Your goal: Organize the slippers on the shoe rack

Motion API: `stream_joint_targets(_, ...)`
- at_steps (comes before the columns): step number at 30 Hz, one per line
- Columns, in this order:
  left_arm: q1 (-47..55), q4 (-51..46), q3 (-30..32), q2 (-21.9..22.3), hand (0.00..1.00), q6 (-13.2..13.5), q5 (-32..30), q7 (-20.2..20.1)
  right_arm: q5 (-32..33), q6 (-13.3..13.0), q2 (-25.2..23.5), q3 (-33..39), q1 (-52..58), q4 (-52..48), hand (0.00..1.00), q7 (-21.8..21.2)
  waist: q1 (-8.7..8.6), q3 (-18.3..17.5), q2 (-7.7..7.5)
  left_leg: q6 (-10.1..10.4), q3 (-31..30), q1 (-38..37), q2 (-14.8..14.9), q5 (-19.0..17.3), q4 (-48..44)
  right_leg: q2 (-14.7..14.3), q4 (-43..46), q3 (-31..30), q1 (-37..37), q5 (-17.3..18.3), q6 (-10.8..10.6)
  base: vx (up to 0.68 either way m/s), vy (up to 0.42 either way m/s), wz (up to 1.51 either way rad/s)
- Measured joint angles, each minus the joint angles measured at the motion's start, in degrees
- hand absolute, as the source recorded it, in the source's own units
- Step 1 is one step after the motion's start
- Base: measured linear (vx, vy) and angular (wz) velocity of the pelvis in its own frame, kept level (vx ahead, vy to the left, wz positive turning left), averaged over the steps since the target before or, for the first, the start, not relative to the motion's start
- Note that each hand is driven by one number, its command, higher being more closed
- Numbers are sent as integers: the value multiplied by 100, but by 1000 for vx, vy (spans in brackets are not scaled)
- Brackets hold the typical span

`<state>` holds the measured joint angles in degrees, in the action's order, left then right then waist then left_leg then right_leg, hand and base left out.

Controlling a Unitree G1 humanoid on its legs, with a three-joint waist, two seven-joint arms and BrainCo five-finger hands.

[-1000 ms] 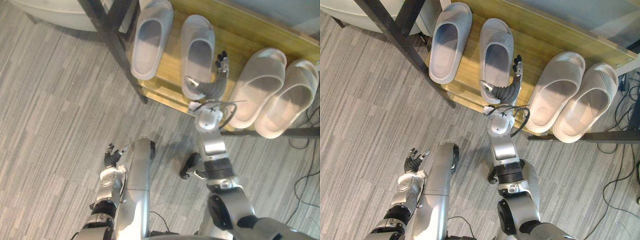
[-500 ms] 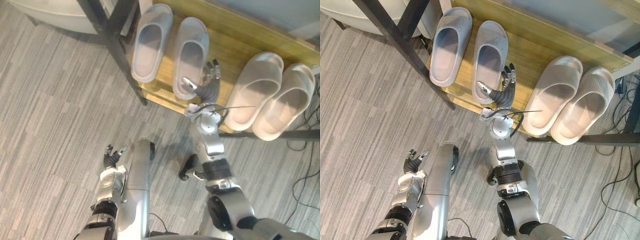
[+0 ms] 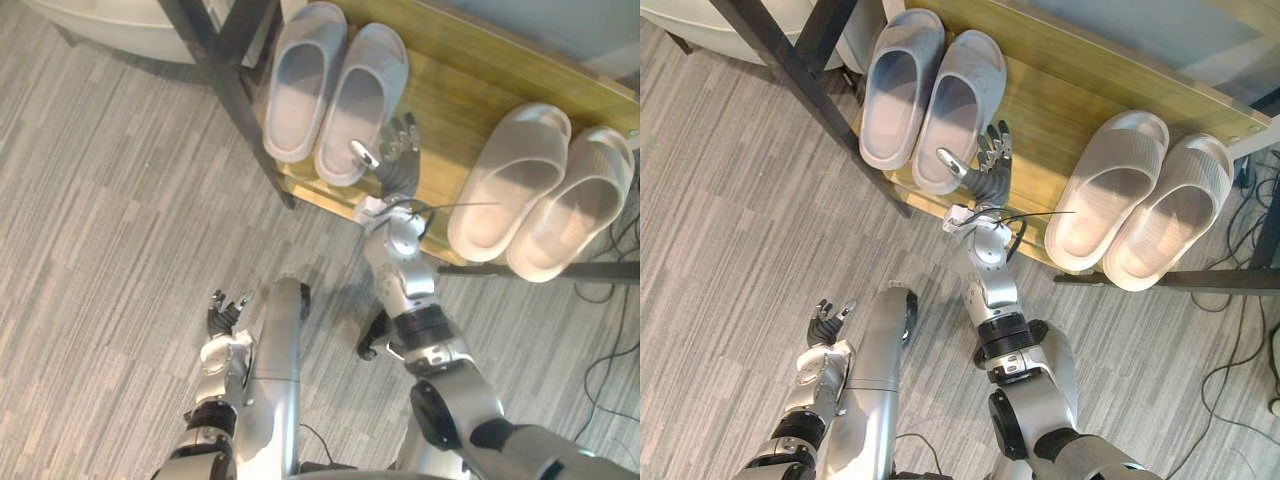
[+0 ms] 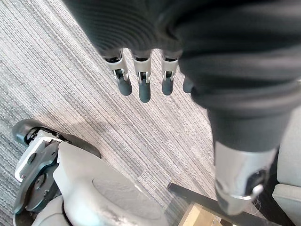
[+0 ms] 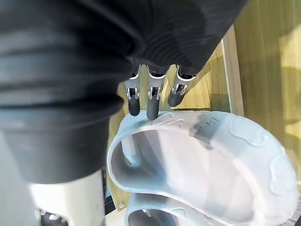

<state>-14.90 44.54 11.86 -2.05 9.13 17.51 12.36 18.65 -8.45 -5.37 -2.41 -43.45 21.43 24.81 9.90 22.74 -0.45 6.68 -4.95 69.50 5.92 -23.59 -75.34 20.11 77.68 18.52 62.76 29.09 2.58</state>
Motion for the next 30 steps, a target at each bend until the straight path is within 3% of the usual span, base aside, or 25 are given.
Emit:
stream_joint_targets(6, 7, 10, 22, 54, 0, -5, 1, -3, -73, 82, 172, 7, 43, -30, 0, -8, -7, -1, 4, 30, -30, -195, -16, 41, 116, 3, -62, 53, -198, 15, 19, 5, -10, 4)
stream_joint_targets(10, 77, 54, 33, 68, 0, -10, 1, -20, -259, 104, 152, 18, 657, -504, 0, -6, -32, -2, 6, 17, -17, -643, 32, 42, 357, -57, -352, 146, -678, 8, 8, 17, 3, -1)
stream_joint_targets(17, 458, 38, -16, 136, 0, -68, -53, -145, -1023, 134, 147, -30, 1888, -1361, 0, -178, -276, -6, 2, -39, 160, -1854, 97, 84, 1164, -175, -1168, 235, -1828, -146, -67, 58, -1, -2)
stream_joint_targets(22, 787, 107, -246, 114, 0, -79, -189, -233, -1467, 134, 171, -225, 2709, -1718, 0, -442, -460, -262, -21, -75, 571, -2877, 364, 238, 2027, -316, -2077, 361, -2820, -400, -125, 118, 14, -2)
stream_joint_targets(25, 1113, 326, -961, 92, 0, -72, -417, -396, -1858, 130, 355, -562, 3561, -1695, 0, -851, -514, -662, -96, -102, 861, -3908, 321, 528, 3158, -457, -3214, 428, -3720, -787, -282, 159, 45, -9)
stream_joint_targets(29, 1289, 795, -1474, 33, 0, -80, -628, -557, -2296, 123, 795, -661, 4134, -927, 0, -1304, -720, -1004, -252, -135, 1151, -5173, 179, 1098, 4817, -720, -4860, 436, -4793, -1490, -428, 184, 86, -15)
stream_joint_targets(30, 1306, 800, -1501, 29, 0, -82, -631, -564, -2309, 124, 808, -657, 4172, -880, 0, -1321, -726, -1014, -256, -137, 1179, -5241, 165, 1134, 4909, -732, -4950, 439, -4850, -1531, -441, 146, 65, -17)
